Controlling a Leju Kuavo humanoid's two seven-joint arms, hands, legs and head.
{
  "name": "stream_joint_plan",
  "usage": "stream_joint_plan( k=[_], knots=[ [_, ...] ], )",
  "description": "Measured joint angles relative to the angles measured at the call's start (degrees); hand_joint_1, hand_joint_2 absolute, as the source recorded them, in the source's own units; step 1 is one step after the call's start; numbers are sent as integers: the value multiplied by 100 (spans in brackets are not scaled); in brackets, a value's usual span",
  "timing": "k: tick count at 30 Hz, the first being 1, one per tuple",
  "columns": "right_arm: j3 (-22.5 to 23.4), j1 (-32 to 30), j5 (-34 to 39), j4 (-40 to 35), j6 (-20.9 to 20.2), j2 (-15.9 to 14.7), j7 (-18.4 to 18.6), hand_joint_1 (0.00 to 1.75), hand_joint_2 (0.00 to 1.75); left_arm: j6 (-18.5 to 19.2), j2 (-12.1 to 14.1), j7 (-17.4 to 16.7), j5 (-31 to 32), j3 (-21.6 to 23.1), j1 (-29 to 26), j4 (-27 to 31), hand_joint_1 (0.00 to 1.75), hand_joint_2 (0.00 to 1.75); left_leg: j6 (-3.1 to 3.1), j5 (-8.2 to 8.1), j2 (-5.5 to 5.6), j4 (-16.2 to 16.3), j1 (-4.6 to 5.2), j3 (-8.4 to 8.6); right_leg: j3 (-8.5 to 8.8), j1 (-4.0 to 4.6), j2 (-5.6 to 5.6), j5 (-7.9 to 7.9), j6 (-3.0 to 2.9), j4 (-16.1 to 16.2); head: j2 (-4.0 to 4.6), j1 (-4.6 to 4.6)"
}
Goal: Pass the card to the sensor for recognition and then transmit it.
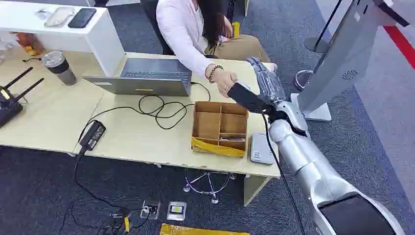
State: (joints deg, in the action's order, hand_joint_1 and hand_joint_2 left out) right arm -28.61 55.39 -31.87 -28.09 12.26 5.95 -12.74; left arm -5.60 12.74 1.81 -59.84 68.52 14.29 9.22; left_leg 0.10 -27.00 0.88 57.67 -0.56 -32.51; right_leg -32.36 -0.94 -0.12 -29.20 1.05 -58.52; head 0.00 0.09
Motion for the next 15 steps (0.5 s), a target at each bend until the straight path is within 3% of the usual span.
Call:
stream_joint_plan(
  k=[5,6,7,15],
  knots=[
    [0,0,-17,22,7,2,42,0,175,-4,0,-13,2,35,2,0,0,0,0,0,0,0,0,0,1,0,0,0,0,0,0,0],
    [0,0,-20,22,7,4,50,164,175,-4,0,-15,2,35,3,0,0,0,0,0,0,0,0,-1,1,0,0,0,0,0,0,0],
    [0,0,-18,22,2,9,50,175,175,-4,0,-15,2,37,3,0,0,0,0,0,0,0,0,0,1,0,0,0,0,0,0,0],
    [0,-6,65,22,-63,15,39,175,175,-7,0,-33,9,68,11,0,0,0,0,0,0,0,0,0,0,0,0,0,0,0,0,0]
  ],
)
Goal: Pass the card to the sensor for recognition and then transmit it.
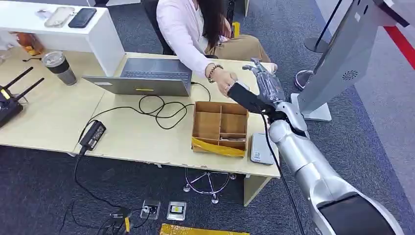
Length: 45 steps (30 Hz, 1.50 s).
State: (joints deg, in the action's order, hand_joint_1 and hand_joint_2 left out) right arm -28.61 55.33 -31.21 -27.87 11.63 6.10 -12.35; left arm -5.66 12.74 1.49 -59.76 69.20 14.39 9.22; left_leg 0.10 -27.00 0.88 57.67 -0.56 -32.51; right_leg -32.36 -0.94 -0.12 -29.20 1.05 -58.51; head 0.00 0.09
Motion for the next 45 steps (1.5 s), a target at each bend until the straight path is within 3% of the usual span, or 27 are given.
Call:
stream_joint_plan(
  k=[33,45],
  knots=[
    [4,-90,136,0,-116,55,13,175,175,-85,2,-22,-70,111,44,0,0,0,0,0,-1,0,0,1,-2,0,0,0,0,0,0,0],
    [173,-918,357,39,-81,-691,96,175,175,-7,85,-20,-238,111,-56,-2,0,0,-3,-3,-3,1,1,1,-2,-1,0,0,0,2,0,2]
  ],
)
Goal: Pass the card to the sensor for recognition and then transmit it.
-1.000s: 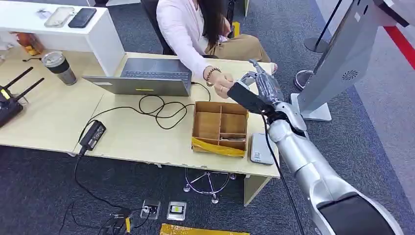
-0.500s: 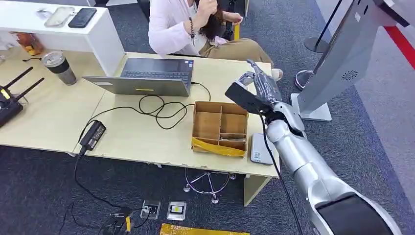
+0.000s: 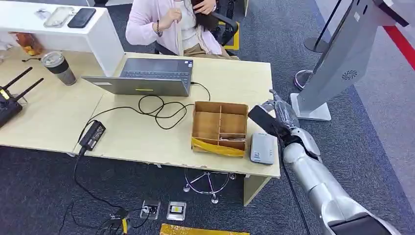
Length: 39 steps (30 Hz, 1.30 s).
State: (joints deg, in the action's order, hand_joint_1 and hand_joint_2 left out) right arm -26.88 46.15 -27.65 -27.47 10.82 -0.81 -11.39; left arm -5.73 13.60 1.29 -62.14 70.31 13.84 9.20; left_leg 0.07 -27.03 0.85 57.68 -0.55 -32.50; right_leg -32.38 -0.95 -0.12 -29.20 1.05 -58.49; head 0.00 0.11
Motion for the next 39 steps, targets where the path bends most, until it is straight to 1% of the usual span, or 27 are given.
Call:
stream_joint_plan(
  k=[5,8,16,21,32,39],
  knots=[
    [44,-149,15,-50,-65,-201,-31,175,175,-85,15,0,-85,0,-49,0,0,0,-1,0,0,-1,-1,0,-1,1,0,0,0,-1,0,2],
    [83,-150,30,-55,-109,-251,-63,175,175,-122,13,13,-129,0,-88,0,0,0,-1,0,0,-1,-5,0,0,4,0,0,0,-2,0,-2],
    [111,-181,52,-98,-118,-277,-129,175,175,-171,13,18,-151,0,-121,0,0,0,-1,0,0,-1,-4,-1,2,4,0,0,0,-1,0,-2],
    [111,-308,94,-103,-111,-275,-208,175,175,-223,9,63,-186,0,-173,0,0,0,-1,0,1,-1,-4,-2,1,4,1,0,0,-1,0,0],
    [114,-789,667,-247,-81,-341,-219,175,175,-428,-26,186,-308,-9,-317,0,0,0,-1,0,0,-1,-4,0,1,4,0,0,-1,0,0,-2],
    [114,-1078,894,-369,-22,-360,-297,175,175,-531,-44,182,-426,-20,-379,0,0,0,-1,0,1,-1,-4,0,1,4,0,0,-1,0,0,-2]
  ],
)
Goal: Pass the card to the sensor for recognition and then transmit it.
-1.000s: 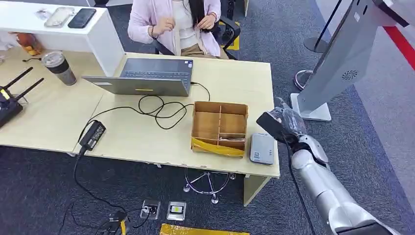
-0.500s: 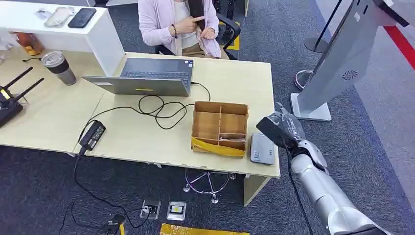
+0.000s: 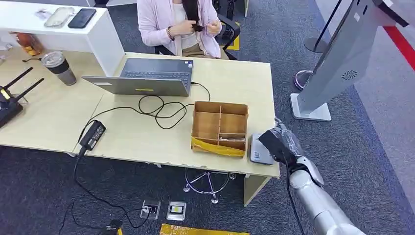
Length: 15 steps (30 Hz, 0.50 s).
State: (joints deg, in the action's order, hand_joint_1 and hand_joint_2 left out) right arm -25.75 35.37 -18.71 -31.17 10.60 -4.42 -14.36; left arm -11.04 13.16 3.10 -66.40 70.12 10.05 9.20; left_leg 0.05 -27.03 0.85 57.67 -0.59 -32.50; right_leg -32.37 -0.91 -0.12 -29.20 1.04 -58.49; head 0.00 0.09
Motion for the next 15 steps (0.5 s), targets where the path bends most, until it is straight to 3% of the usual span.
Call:
stream_joint_plan(
  k=[15],
  knots=[
    [-7,-478,478,-369,2,-192,76,175,175,-96,-26,-66,-55,-11,-15,0,0,0,0,0,0,0,0,3,2,0,0,0,0,0,0,2]
  ],
)
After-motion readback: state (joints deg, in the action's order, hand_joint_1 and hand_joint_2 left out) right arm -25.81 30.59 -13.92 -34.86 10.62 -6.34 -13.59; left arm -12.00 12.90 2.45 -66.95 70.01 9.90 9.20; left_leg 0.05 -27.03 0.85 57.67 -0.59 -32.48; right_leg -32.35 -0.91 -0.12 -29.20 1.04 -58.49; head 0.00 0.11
